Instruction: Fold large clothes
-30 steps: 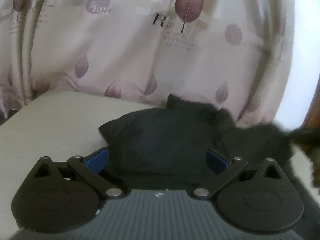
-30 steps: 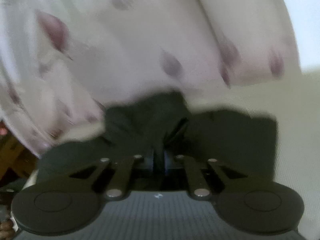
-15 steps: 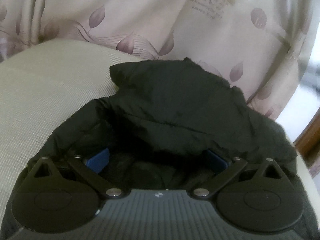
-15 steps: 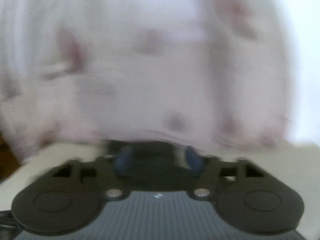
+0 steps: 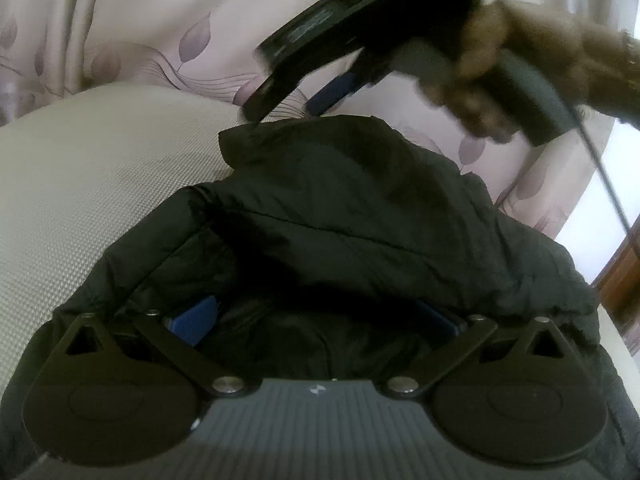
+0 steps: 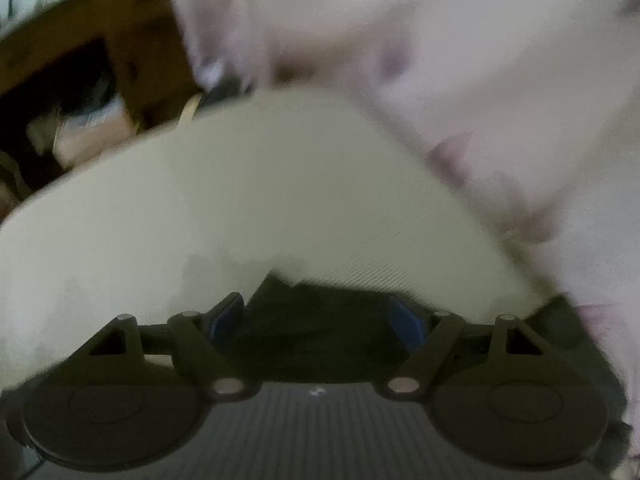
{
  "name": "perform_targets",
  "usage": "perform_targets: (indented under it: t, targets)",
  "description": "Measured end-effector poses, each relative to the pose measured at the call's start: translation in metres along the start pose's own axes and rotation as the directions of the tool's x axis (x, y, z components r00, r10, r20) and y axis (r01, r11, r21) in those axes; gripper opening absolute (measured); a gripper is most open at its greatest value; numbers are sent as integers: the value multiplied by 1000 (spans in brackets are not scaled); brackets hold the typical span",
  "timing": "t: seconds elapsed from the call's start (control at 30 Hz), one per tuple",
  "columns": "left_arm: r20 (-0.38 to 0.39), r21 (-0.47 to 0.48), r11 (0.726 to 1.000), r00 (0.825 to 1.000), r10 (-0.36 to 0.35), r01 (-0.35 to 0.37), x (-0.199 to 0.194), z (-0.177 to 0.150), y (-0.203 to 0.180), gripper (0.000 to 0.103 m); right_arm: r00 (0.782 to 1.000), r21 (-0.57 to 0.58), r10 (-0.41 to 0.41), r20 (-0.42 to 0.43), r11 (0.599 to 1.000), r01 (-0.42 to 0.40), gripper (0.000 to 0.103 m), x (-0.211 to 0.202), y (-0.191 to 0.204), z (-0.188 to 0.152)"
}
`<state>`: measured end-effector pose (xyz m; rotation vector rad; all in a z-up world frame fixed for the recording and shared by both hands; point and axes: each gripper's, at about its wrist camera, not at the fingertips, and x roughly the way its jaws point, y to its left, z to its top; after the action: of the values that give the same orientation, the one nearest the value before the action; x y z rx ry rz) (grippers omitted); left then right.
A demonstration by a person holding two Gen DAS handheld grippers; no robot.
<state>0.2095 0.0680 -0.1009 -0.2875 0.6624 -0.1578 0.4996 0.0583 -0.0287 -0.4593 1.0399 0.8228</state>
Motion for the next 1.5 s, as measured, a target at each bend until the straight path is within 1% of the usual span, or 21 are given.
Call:
perform_targets:
  t: [0.07, 0.1, 0.13, 0.17, 0.27, 0.37, 0.6, 0.67, 0.73, 0.8, 0.83, 0.9, 0.97, 1.03, 1.13, 1.17, 1.23, 1.3, 1.37, 1.47, 1.5]
  targets:
    - [-1, -3, 1000, 1000, -3, 3, 0, 0, 0, 103, 1000, -33, 10, -30, 999, -11, 76, 9, 6, -4]
    - [0, -9, 1000, 1000, -8, 8, 0, 0, 1, 103, 1000, -37, -6, -27, 999, 5, 66, 14, 10, -6]
    - [2, -17, 1000, 1000, -13, 13, -1, 0, 2, 103, 1000, -41, -21, -22, 999, 20, 36, 15, 12, -9]
    - [6, -26, 999, 1000, -20, 20, -1, 0, 3, 103, 999, -48, -41, 2, 998, 41, 17, 14, 15, -13]
    - [12, -46, 998, 999, -31, 31, -3, -1, 5, 103, 986, -62, -81, 146, 994, 90, 10, 0, 21, -24]
    - [22, -59, 998, 999, -32, 34, -5, -1, 4, 103, 954, 11, -139, 265, 990, 141, 9, -2, 12, -31]
    - [27, -67, 997, 999, -29, 30, -10, -3, -1, 103, 931, 142, -112, 348, 988, 66, 9, 54, -13, -48]
    - [29, -69, 997, 999, -30, 32, -11, -4, -2, 103, 918, 123, -134, 373, 988, 94, 16, 63, -11, -53]
    - [23, -69, 997, 999, -25, 26, -9, -2, -2, 103, 922, 152, -101, 374, 987, 46, 21, 58, -16, -53]
    - [21, -72, 997, 999, -26, 27, -8, 0, -1, 103, 920, 264, -47, 390, 963, -62, 30, 42, -36, -54]
    - [21, -74, 997, 999, -26, 28, -8, 0, -1, 103, 920, 264, -47, 390, 963, -62, 35, 42, -36, -54]
    - [18, -72, 997, 999, -26, 28, -9, 1, -1, 103, 880, 394, -27, 473, 900, -184, 40, 7, -59, -67]
    - [15, -72, 997, 1000, -25, 26, -8, 2, -1, 103, 835, 434, -47, 548, 870, -235, 51, -36, -71, -91]
    - [13, -73, 997, 1000, -26, 27, -8, 3, -1, 103, 833, 408, -78, 548, 894, -185, 51, -71, -69, -116]
    - [8, -64, 998, 1000, -19, 20, -9, 4, -4, 99, 827, 358, -215, 520, 934, 17, 50, -112, -54, -176]
    - [0, -59, 998, 1000, -15, 15, -9, 6, -5, 97, 831, 360, -252, 496, 931, 68, 37, -120, -52, -201]
    - [-18, -43, 998, 999, -35, 35, -15, 16, -8, 88, 841, 372, -329, 429, 913, 167, 19, -123, -48, -239]
    - [-1, -19, 997, 997, -75, 75, -27, 32, -13, 88, 848, 403, -394, 354, 882, 242, 18, -121, -53, -277]
    - [72, 35, 998, 996, -50, 48, -39, 54, -25, 90, 838, 431, -447, 313, 853, 295, 18, -121, -60, -307]
    - [111, 94, 995, 993, -44, 33, -24, 81, -35, 90, 814, 503, -485, 319, 815, 289, 18, -127, -73, -331]
    - [112, 103, 994, 993, -33, 21, -12, 88, -36, 86, 801, 523, -502, 325, 802, 289, 18, -129, -78, -336]
